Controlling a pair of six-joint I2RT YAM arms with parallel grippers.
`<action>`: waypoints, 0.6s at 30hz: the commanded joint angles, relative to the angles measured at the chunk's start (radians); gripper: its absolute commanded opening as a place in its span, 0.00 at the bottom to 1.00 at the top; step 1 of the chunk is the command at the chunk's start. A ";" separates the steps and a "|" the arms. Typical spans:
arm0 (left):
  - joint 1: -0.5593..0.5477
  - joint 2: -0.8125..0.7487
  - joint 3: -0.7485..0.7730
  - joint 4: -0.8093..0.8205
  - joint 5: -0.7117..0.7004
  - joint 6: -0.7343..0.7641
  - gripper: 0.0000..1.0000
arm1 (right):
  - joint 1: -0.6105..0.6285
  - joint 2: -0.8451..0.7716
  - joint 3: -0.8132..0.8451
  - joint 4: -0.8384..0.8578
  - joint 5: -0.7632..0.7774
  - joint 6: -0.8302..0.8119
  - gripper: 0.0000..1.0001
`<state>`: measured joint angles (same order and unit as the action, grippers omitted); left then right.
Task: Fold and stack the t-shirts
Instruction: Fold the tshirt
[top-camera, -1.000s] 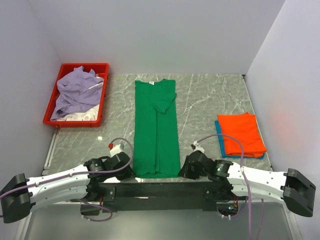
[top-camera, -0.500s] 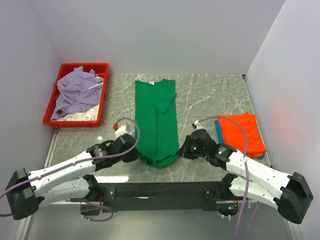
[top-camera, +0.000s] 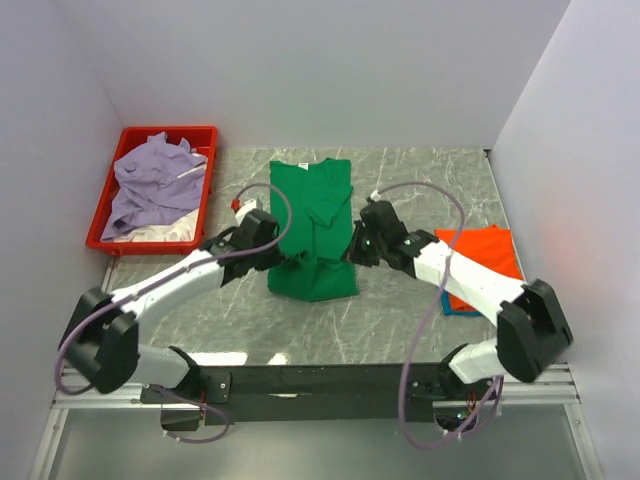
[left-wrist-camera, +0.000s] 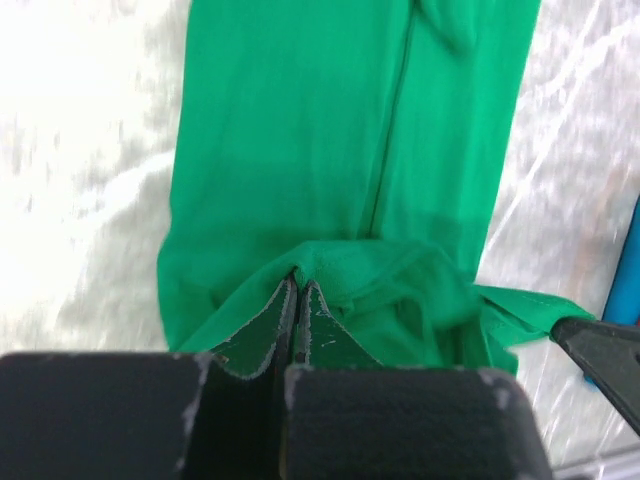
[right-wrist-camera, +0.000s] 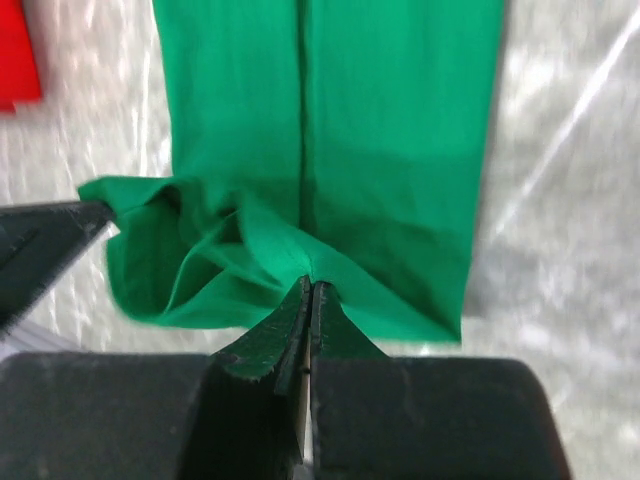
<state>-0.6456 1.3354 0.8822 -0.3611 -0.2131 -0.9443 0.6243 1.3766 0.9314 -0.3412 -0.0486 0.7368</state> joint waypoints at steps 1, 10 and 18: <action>0.047 0.082 0.110 0.068 0.018 0.053 0.01 | -0.040 0.093 0.113 0.053 0.038 -0.034 0.00; 0.155 0.300 0.309 0.073 0.053 0.104 0.01 | -0.138 0.301 0.305 0.068 -0.011 -0.045 0.00; 0.213 0.444 0.445 0.051 0.084 0.150 0.01 | -0.195 0.432 0.432 0.071 -0.060 -0.060 0.00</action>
<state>-0.4473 1.7493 1.2545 -0.3187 -0.1547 -0.8402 0.4488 1.7775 1.2987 -0.2993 -0.0818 0.6975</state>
